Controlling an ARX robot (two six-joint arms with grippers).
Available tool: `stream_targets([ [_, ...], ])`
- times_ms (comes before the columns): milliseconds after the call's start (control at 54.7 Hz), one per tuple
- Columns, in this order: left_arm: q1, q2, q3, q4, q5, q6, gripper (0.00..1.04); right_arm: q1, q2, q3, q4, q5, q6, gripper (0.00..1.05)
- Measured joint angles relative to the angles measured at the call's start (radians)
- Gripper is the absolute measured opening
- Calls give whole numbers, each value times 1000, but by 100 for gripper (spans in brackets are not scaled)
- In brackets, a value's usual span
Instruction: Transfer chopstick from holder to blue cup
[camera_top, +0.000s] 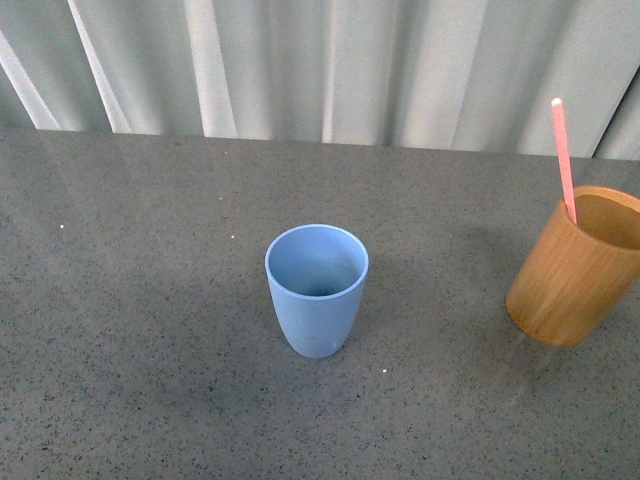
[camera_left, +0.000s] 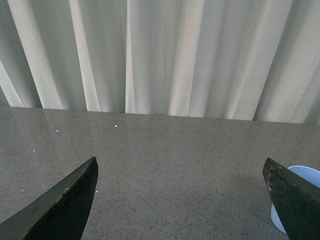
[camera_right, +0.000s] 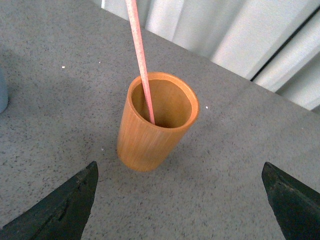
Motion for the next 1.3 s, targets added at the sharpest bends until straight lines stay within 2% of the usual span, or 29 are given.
stream_targets([
  [128,0,0,0,0,0,0,98,11,235,56,185,-5,-25,95],
  [274,0,0,0,0,0,0,98,32,464,153,319,-31,6,95],
  [914,0,0,0,0,0,0,98,142,819,341,548,-15,73,95],
  [969,0,0,0,0,0,0,98,155,841,350,560,-7,73,90],
  [1189,0,0,0,0,0,0,98,166,887,369,602,11,73,47],
  [1298,0,0,0,0,0,0,98,167,889,369,615,14,73,30],
])
